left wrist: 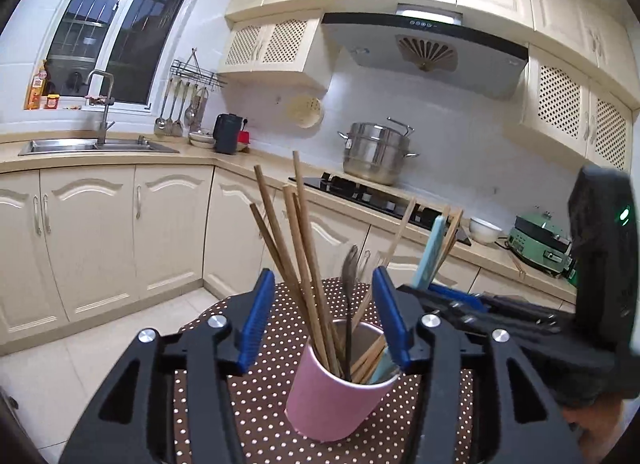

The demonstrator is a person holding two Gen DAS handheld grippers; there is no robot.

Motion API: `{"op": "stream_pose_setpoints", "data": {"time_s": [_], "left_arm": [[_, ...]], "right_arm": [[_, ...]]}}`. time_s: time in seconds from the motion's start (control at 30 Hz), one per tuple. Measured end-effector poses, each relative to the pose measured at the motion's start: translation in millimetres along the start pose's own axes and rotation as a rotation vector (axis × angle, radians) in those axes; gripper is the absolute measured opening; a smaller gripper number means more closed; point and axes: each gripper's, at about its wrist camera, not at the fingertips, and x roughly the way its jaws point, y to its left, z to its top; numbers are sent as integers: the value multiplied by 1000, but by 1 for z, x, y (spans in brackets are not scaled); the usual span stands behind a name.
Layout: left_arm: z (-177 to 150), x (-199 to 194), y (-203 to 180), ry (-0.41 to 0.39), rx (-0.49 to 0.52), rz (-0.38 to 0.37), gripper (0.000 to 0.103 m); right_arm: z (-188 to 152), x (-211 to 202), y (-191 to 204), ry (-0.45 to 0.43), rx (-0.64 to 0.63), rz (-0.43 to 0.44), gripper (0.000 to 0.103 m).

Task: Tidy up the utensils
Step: 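Open both tools to release the fork and knife into the cup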

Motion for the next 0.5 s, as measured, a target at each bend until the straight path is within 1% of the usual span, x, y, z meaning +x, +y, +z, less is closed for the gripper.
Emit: {"op": "stream_pose_setpoints", "data": {"time_s": [0.13, 0.17, 0.2, 0.27, 0.37, 0.4, 0.47, 0.5], "left_arm": [[5, -6, -1, 10, 41, 51, 52], [5, -8, -1, 10, 51, 61, 54], [5, -9, 0, 17, 55, 70, 58], [6, -11, 0, 31, 60, 75, 60], [10, -17, -1, 51, 72, 79, 61], [11, -20, -1, 51, 74, 78, 61], [14, -26, 0, 47, 76, 80, 62], [16, -28, 1, 46, 75, 81, 62]], "right_arm": [[-9, 8, 1, 30, 1, -12, 26], [-10, 9, 0, 34, 6, -16, 26], [-12, 10, 0, 35, 10, -18, 26], [-12, 9, -2, 33, 22, -20, 27], [-11, 6, -3, 28, 48, 8, 28], [-10, 4, -3, 26, 51, 8, 30], [-8, -1, -2, 9, 52, 6, 54], [-7, -4, -1, -1, 52, 6, 54]]}}
